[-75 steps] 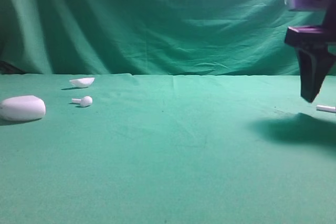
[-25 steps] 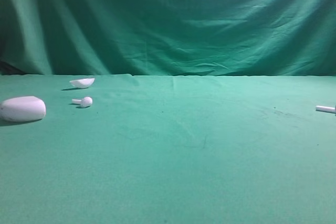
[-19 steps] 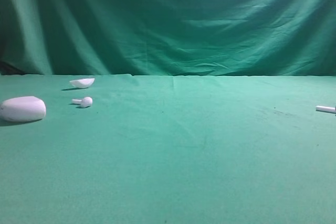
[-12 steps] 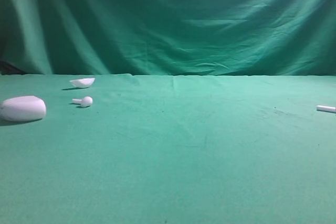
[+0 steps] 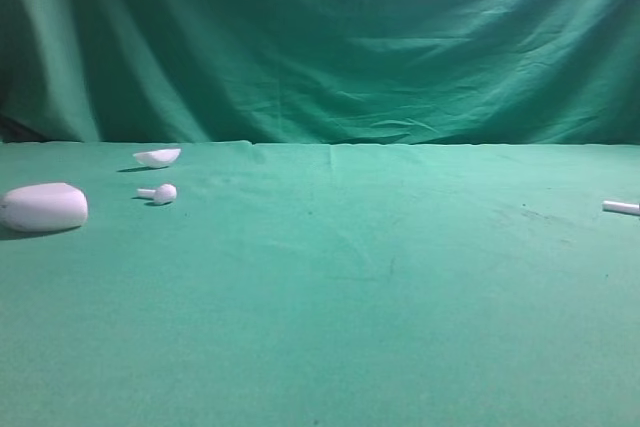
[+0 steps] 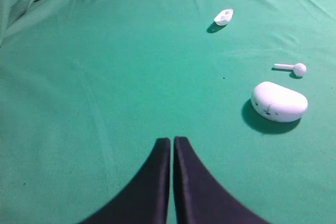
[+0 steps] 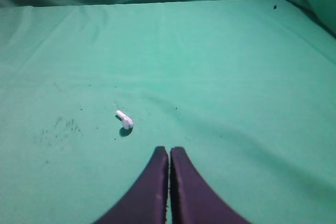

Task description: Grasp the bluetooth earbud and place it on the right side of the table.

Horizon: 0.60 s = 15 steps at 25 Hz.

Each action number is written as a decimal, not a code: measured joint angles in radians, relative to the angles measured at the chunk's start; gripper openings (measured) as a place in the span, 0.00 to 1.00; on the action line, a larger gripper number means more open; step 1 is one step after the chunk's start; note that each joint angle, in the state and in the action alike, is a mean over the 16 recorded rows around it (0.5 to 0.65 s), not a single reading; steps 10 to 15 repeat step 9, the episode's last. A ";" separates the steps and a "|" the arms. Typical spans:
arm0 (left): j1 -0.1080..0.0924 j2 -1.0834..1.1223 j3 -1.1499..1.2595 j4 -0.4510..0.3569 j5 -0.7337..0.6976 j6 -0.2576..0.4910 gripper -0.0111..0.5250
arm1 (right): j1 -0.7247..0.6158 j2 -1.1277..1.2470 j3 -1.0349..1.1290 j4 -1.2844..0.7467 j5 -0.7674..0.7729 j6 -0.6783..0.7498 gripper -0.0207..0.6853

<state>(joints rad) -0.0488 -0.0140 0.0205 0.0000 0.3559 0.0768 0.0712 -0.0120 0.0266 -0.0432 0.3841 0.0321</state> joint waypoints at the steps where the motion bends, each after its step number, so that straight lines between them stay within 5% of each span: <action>1: 0.000 0.000 0.000 0.000 0.000 0.000 0.02 | 0.000 0.000 0.000 0.000 0.004 0.000 0.03; 15: 0.000 0.000 0.000 0.000 0.000 0.000 0.02 | 0.000 0.000 0.001 0.001 0.013 0.002 0.03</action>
